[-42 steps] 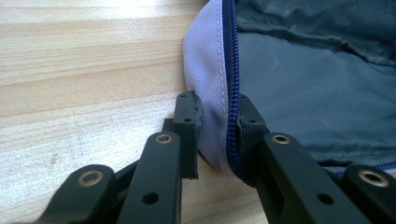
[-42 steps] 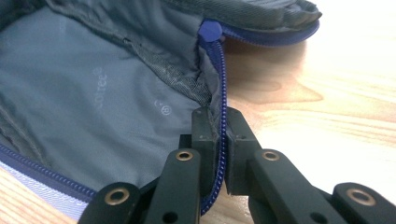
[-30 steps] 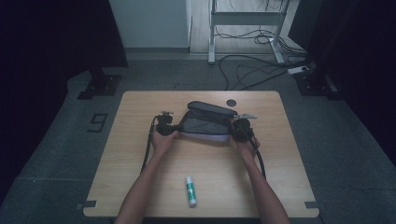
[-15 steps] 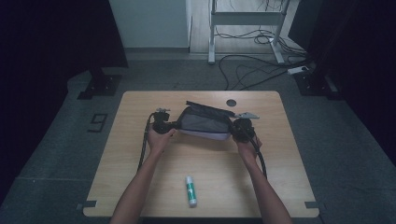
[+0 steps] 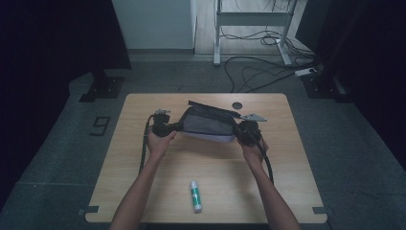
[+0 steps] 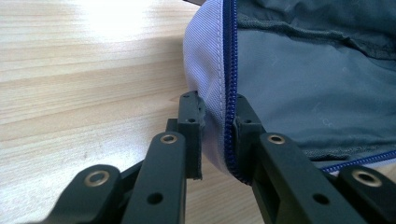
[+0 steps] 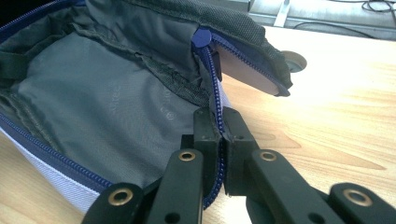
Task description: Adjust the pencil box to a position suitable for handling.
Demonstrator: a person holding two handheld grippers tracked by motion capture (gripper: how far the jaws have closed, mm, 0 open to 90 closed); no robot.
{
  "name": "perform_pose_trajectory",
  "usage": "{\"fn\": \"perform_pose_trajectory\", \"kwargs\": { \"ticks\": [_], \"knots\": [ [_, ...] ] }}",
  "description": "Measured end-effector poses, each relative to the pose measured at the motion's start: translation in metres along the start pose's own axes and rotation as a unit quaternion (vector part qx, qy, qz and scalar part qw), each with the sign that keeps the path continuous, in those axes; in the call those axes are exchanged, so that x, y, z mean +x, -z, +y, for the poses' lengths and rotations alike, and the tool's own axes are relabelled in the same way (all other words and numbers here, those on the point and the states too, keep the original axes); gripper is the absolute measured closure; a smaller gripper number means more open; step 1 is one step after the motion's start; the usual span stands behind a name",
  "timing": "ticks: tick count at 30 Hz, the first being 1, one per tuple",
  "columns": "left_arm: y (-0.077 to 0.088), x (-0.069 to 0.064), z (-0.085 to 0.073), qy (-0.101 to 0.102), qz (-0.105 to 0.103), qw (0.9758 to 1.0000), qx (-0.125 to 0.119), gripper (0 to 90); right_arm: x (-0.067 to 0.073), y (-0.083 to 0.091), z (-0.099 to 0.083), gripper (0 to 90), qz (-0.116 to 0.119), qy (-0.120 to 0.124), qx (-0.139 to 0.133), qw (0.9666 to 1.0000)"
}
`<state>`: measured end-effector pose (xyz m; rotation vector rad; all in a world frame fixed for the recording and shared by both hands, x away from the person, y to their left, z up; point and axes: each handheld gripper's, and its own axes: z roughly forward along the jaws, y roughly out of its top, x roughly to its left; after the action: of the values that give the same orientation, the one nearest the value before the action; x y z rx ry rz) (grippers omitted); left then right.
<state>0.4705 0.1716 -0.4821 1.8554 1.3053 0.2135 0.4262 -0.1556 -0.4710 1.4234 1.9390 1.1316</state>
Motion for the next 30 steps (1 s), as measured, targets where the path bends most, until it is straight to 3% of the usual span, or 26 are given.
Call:
{"fn": "perform_pose_trajectory", "kwargs": {
  "ticks": [13, 30],
  "knots": [
    [0.025, 0.001, -0.005, -0.004, 0.002, 0.9999, -0.010, 77.9, 0.019, 0.017, 0.003, 85.5, 0.015, 0.014, -0.019, 0.9996],
    [0.038, -0.004, -0.016, -0.007, -0.007, 0.9999, -0.011, 77.9, 0.026, 0.033, -0.003, 85.6, 0.030, 0.014, -0.030, 0.9990]
  ]
}}
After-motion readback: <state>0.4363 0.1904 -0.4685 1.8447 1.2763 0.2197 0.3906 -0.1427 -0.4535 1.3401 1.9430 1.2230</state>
